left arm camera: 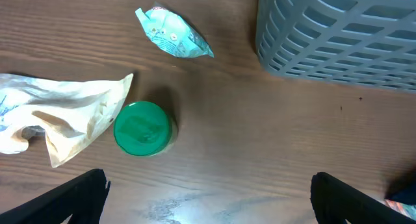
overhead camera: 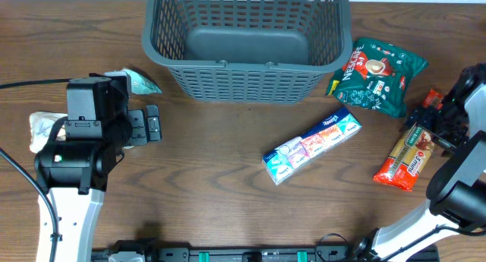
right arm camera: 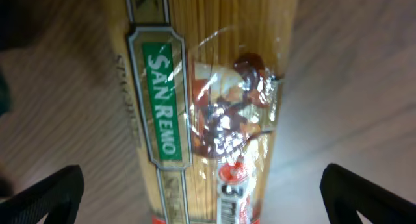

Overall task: Pack container
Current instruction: 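Move the right gripper over the red spaghetti pack and grasp it, then lift the spaghetti pack and drop it into the grey basket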

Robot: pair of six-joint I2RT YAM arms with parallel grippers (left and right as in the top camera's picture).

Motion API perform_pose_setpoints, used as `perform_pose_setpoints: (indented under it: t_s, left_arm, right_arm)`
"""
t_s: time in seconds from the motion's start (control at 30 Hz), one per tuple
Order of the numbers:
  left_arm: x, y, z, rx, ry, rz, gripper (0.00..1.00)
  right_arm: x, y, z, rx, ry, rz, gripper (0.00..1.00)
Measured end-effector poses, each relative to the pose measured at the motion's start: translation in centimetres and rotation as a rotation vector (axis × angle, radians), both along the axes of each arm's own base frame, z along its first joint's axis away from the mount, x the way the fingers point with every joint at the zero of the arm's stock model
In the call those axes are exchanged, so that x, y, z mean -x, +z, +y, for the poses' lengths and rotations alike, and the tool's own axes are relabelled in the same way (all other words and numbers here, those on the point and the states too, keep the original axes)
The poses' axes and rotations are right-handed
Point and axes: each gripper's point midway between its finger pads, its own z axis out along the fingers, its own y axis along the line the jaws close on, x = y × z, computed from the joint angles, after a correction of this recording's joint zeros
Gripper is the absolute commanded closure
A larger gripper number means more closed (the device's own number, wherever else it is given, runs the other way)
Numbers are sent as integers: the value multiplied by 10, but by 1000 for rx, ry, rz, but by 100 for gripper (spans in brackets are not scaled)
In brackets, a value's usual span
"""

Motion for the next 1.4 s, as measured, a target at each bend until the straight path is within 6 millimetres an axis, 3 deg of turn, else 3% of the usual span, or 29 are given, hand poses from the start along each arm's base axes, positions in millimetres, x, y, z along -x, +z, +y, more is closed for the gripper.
perform_pose_setpoints:
  t_s: [0.33, 0.47, 0.77, 0.8, 0.83, 1.1, 1.23, 1.3, 1.37, 1.4]
  left_arm:
    - [0, 0, 0, 0, 0, 0, 1]
    - [0, 0, 0, 0, 0, 0, 1]
    - [0, 0, 0, 0, 0, 0, 1]
    - [0, 0, 0, 0, 0, 0, 1]
    - [0, 0, 0, 0, 0, 0, 1]
    - [0, 0, 0, 0, 0, 0, 1]
    - [0, 0, 0, 0, 0, 0, 1]
    - [0, 0, 0, 0, 0, 0, 1]
    - [0, 0, 0, 0, 0, 0, 1]
    - [0, 0, 0, 0, 0, 1, 1]
  right_arm:
    - [-10, -38, -6, 58, 17, -94, 1]
    - [-12, -45, -5, 63, 26, -133, 9]
    - [-16, -47, -2, 78, 24, -198, 69]
    - [-15, -47, -3, 80, 24, -197, 81]
    - [-15, -46, -3, 83, 19, -198, 99]
    - [-13, -34, -3, 89, 10, -200, 99]
    - [-2, -24, 3, 71, 6, -162, 99]
    - [3, -12, 5, 70, 5, -157, 99]
    - [1, 11, 4, 87, 3, -182, 99]
    - [-4, 31, 1, 110, 2, -220, 99]
